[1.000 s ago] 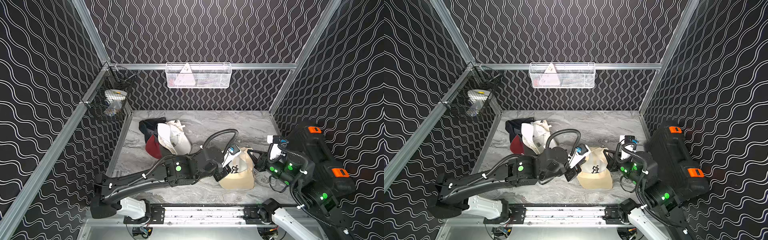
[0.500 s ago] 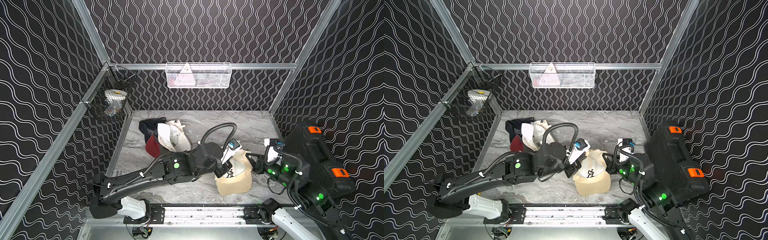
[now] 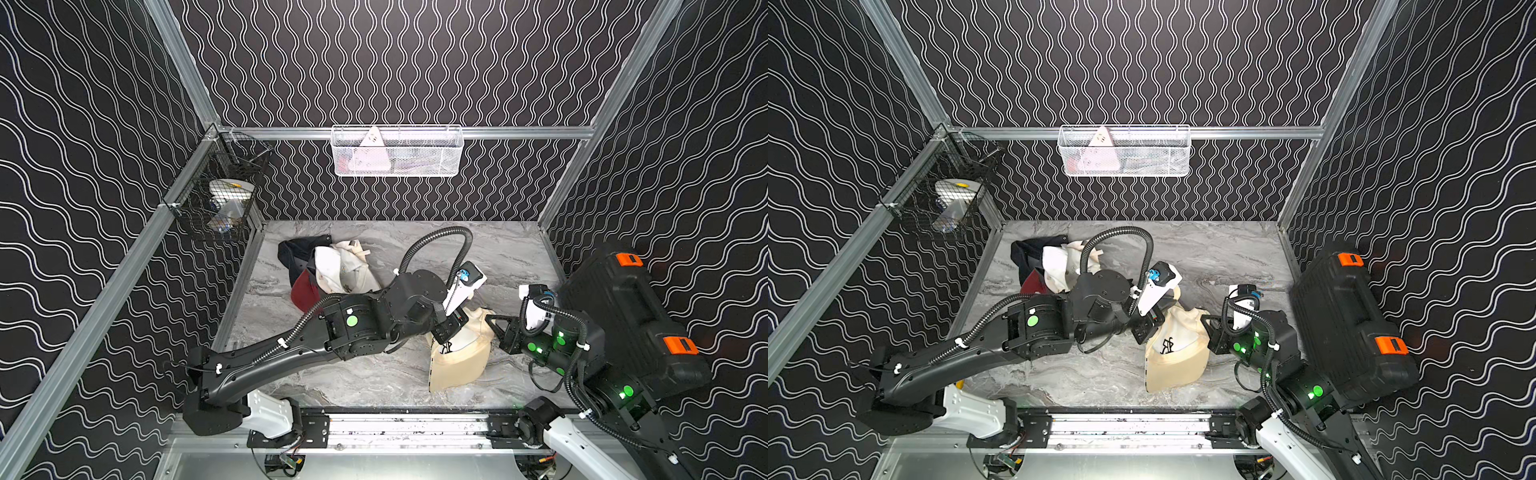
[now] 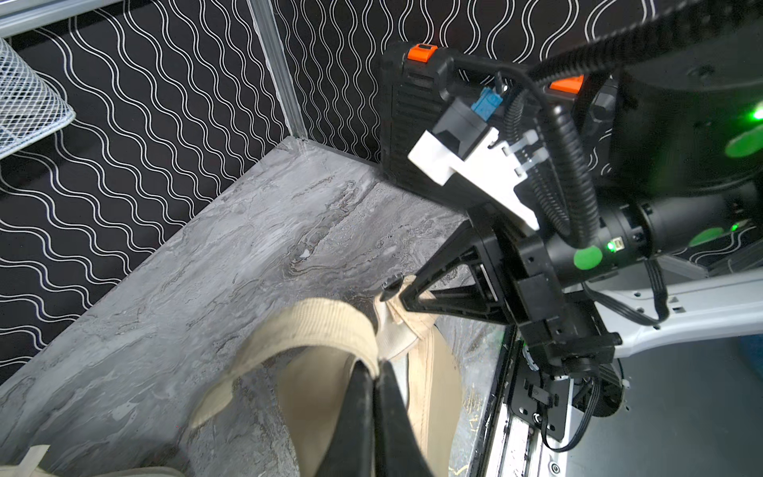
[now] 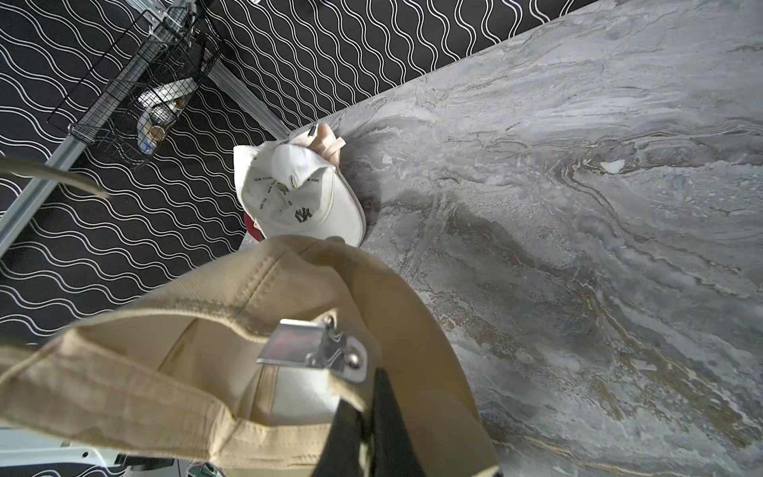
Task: Open the adjustable buckle of the baseball cap
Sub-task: Place the baseball cap on the baseball cap.
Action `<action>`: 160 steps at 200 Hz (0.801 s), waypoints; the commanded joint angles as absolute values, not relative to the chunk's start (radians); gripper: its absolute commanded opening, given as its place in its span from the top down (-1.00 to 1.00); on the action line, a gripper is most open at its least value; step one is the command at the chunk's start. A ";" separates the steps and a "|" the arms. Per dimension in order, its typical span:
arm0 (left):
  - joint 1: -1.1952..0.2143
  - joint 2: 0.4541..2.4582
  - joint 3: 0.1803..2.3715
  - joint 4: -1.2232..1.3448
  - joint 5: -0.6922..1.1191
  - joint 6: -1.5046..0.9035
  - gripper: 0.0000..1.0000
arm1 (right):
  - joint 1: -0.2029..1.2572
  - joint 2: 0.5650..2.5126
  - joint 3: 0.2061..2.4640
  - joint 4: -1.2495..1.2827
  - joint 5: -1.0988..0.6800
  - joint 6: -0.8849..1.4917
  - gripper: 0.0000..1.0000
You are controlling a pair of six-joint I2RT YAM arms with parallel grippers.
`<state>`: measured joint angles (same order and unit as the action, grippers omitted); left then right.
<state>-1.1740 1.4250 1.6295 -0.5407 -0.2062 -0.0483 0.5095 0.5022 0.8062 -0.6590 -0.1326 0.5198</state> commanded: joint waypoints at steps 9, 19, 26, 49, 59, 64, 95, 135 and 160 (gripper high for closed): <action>-1.169 1.436 1.665 -0.555 -0.212 -0.026 1.00 | 0.511 0.492 0.793 -0.619 -0.148 0.531 0.80; -1.167 1.440 1.675 -0.562 -0.217 -0.023 1.00 | 0.511 0.488 0.789 -0.616 -0.148 0.532 0.79; -1.166 1.443 1.683 -0.568 -0.222 -0.020 1.00 | 0.511 0.485 0.785 -0.614 -0.146 0.534 0.78; -1.161 1.454 1.704 -0.579 -0.226 -0.017 1.00 | 0.511 0.476 0.774 -0.607 -0.146 0.534 0.70; -1.159 1.457 1.710 -0.582 -0.227 -0.015 1.00 | 0.511 0.475 0.772 -0.609 -0.147 0.532 0.64; -1.157 1.460 1.714 -0.584 -0.226 -0.015 1.00 | 0.511 0.475 0.770 -0.610 -0.147 0.532 0.61; -1.155 1.473 1.731 -0.592 -0.232 -0.012 1.00 | 0.511 0.466 0.770 -0.624 -0.144 0.523 0.46; -1.137 1.482 1.746 -0.595 -0.230 -0.008 1.00 | 0.511 0.452 0.773 -0.647 -0.127 0.510 0.37; -1.125 1.492 1.760 -0.598 -0.224 -0.006 1.00 | 0.511 0.447 0.775 -0.657 -0.117 0.503 0.28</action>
